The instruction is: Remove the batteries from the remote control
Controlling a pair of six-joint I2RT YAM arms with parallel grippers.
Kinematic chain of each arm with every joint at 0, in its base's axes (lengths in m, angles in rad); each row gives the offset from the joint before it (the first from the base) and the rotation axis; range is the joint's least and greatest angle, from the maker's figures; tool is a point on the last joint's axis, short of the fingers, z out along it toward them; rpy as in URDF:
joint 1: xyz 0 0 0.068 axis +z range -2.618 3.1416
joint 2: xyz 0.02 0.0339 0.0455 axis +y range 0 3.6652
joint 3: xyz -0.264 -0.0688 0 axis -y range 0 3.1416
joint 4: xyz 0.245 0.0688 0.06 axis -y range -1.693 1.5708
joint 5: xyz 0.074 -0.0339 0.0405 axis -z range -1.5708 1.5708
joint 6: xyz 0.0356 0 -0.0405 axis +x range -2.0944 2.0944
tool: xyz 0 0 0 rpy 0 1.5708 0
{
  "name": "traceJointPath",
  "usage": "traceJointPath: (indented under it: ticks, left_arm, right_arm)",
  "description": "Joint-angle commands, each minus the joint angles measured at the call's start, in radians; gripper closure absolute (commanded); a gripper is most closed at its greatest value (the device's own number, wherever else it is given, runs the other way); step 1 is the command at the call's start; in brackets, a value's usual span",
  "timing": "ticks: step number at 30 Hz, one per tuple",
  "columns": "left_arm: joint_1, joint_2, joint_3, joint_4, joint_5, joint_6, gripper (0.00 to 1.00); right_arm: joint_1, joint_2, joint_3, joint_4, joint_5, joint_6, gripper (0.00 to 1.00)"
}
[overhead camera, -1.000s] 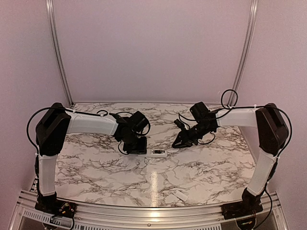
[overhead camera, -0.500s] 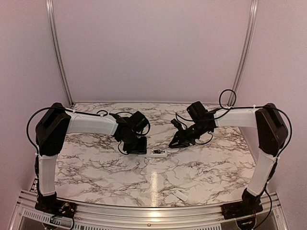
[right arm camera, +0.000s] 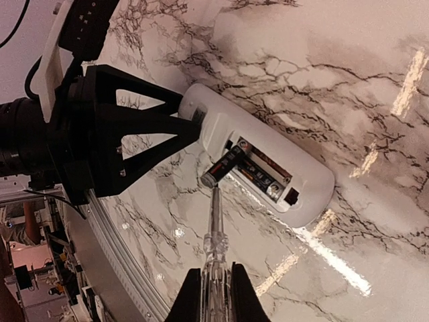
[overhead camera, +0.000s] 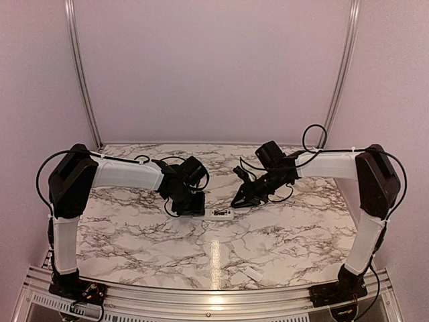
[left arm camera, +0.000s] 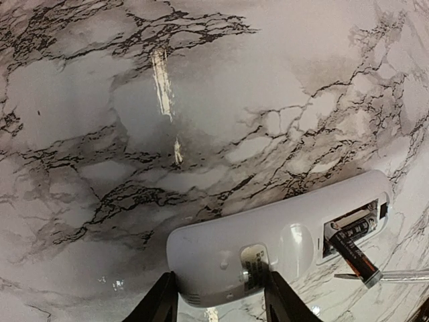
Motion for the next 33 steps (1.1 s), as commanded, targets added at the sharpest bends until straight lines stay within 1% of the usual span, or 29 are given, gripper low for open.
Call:
traceJointPath:
  ticks: [1, 11, 17, 21, 26, 33]
  left_arm:
    - [-0.035, 0.032, -0.044, 0.020, 0.076, 0.009, 0.55]
    - [-0.036, 0.018, -0.055, 0.022, 0.071, 0.003, 0.55]
    - [-0.037, 0.014, -0.059, 0.023, 0.069, -0.003, 0.55]
    - [-0.040, 0.013, -0.059, 0.023, 0.069, -0.006, 0.55]
    - [-0.042, 0.010, -0.065, 0.024, 0.066, -0.009, 0.55]
    - [-0.041, 0.008, -0.066, 0.029, 0.065, -0.011, 0.55]
  right_arm:
    - [0.023, 0.017, 0.040, 0.005, 0.007, 0.014, 1.00]
    - [0.032, 0.017, 0.043, 0.012, 0.010, 0.016, 1.00]
    - [0.030, 0.033, 0.072, -0.006, 0.026, -0.008, 1.00]
    - [0.029, 0.060, 0.119, -0.051, 0.049, -0.039, 1.00]
    - [0.029, 0.031, 0.143, -0.107, 0.075, -0.067, 1.00]
    - [0.028, -0.035, 0.109, -0.220, 0.201, -0.102, 1.00]
